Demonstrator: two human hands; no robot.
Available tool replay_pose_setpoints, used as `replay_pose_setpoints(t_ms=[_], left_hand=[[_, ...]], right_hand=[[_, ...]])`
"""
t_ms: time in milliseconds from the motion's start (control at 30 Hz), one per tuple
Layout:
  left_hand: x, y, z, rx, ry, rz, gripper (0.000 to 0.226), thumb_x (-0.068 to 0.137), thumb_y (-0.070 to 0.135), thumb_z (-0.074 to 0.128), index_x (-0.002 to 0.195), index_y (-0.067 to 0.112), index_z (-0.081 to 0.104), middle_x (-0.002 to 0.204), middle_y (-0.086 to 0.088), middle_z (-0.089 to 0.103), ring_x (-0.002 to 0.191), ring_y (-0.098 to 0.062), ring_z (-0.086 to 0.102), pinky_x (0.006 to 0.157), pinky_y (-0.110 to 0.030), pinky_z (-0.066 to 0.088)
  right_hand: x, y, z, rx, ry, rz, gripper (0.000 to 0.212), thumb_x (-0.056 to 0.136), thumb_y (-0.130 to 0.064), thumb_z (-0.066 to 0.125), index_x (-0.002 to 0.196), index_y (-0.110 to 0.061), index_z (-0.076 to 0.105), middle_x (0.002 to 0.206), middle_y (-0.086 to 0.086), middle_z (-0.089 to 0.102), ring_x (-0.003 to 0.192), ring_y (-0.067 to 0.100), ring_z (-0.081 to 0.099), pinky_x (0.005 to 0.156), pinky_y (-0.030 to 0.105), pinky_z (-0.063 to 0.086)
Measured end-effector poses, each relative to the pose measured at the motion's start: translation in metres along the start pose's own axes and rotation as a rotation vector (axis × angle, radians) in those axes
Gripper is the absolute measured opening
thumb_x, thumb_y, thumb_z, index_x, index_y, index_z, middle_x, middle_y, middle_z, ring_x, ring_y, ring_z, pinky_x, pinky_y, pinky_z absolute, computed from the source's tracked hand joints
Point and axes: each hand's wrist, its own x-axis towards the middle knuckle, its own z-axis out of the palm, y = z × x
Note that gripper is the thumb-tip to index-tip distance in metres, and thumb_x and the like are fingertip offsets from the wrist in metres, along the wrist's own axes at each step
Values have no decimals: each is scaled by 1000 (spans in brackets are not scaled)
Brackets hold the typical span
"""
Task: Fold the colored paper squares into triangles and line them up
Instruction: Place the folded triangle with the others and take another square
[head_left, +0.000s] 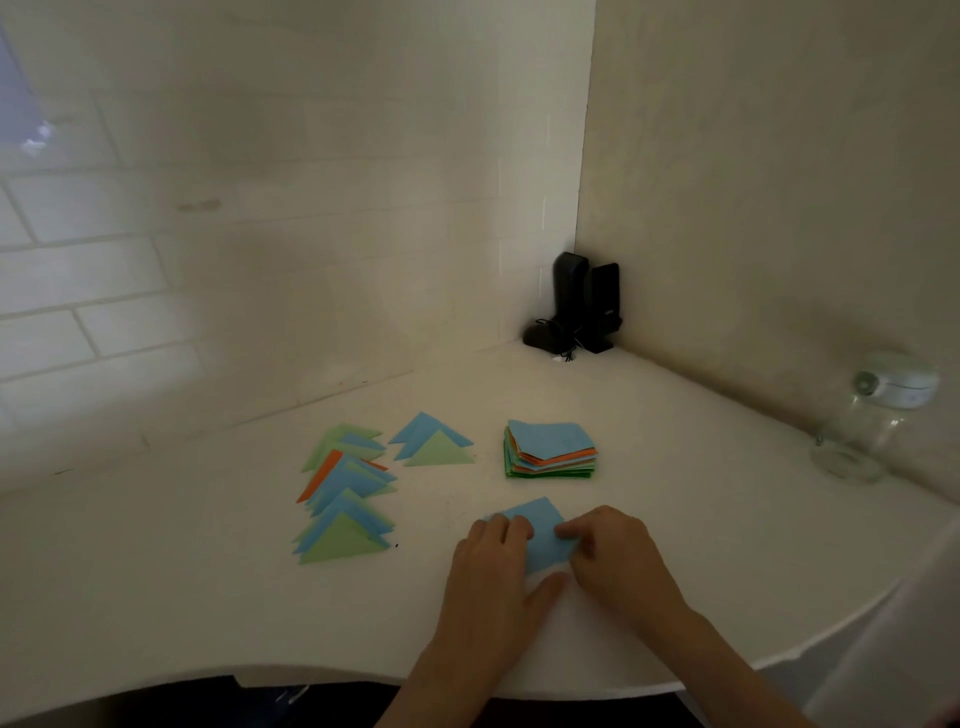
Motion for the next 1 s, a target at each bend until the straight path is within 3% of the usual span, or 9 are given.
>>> replay_pose_setpoints(t_ms=[133,233,300,367,500,600,800,1000], left_hand=[[2,-3,0,24,35,31,39,70,55,58,94,24,55,87,8,57,76,-13,52,61,-27,41],[5,-4,-1,59,43,65,23,73,42,55,88,25,53,82,9,55,71,-12,51,58,-25,39],[7,-6,0,124,51,90,8,73,27,53,81,25,54,78,9,55,69,-13,52,56,-24,38],[7,-11,0,170,60,112,9,73,20,49,76,25,56,75,9,55,68,-13,51,58,-23,35],[7,-28,-5,211,70,136,10,75,21,47,71,25,56,68,9,54,67,-14,50,61,-27,27],[8,-37,-11,206,61,114,8,75,23,51,71,25,58,68,11,57,68,-14,51,62,-28,28],[8,-49,-16,85,70,-36,9,71,32,65,68,26,58,73,14,56,76,-12,47,65,-25,24],[8,-45,-14,32,103,-250,17,74,40,70,65,27,62,76,9,54,77,-17,49,64,-32,40]], right_hand=[[-10,-10,-14,124,82,7,35,74,0,57,93,-22,76,93,-6,71,79,2,61,74,3,41],[-5,-16,-21,222,99,-11,28,72,-2,65,86,-23,77,77,-15,65,65,-11,54,64,-4,37],[-2,-16,-20,189,103,-57,27,72,-8,71,85,-32,71,79,-14,62,66,-6,54,63,2,38],[2,-10,-16,79,71,-97,25,75,-18,73,92,-36,68,89,-9,55,74,2,50,67,8,36],[10,-4,-4,-45,-58,-122,19,79,-37,70,98,-40,69,91,-9,42,89,8,44,77,19,38],[11,-3,6,-57,-30,-124,22,80,-42,68,101,-36,71,89,-11,41,89,8,45,79,24,39],[12,0,12,13,74,-102,25,77,-40,72,95,-23,74,85,-9,47,83,11,50,76,34,45],[21,-6,11,5,25,-15,34,79,-57,62,89,-25,69,93,-11,51,88,7,52,84,33,42]])
